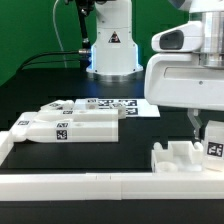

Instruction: Assemble chair

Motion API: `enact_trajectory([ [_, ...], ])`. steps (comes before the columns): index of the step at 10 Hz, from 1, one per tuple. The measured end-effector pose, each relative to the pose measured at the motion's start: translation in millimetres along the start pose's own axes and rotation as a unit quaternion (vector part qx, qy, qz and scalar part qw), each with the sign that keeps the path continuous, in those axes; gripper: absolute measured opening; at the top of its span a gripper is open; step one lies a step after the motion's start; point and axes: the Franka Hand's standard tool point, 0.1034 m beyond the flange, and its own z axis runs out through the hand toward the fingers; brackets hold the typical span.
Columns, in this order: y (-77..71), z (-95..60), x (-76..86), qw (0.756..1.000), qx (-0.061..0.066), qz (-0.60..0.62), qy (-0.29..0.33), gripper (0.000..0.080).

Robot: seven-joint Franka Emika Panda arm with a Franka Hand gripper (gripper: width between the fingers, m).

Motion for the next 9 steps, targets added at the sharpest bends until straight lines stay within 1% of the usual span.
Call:
enact_trajectory([
  [2, 6.5, 0.5, 2.5, 0.989, 0.020, 0.145, -0.009, 0.0284],
  [3, 5.8, 0.7, 1.8, 0.988, 0.019, 0.152, -0.011, 0.0284],
  [6, 7.9, 0.6, 2.1, 0.964, 0.017, 0.264, -0.017, 0.0284],
  [8, 9.8, 1.0, -0.1, 0.899, 0.024, 0.435, -0.038, 0.0285],
  [9, 10.1, 0.8, -0.8, 0.883, 0.025, 0.467, -0.041, 0.0285],
])
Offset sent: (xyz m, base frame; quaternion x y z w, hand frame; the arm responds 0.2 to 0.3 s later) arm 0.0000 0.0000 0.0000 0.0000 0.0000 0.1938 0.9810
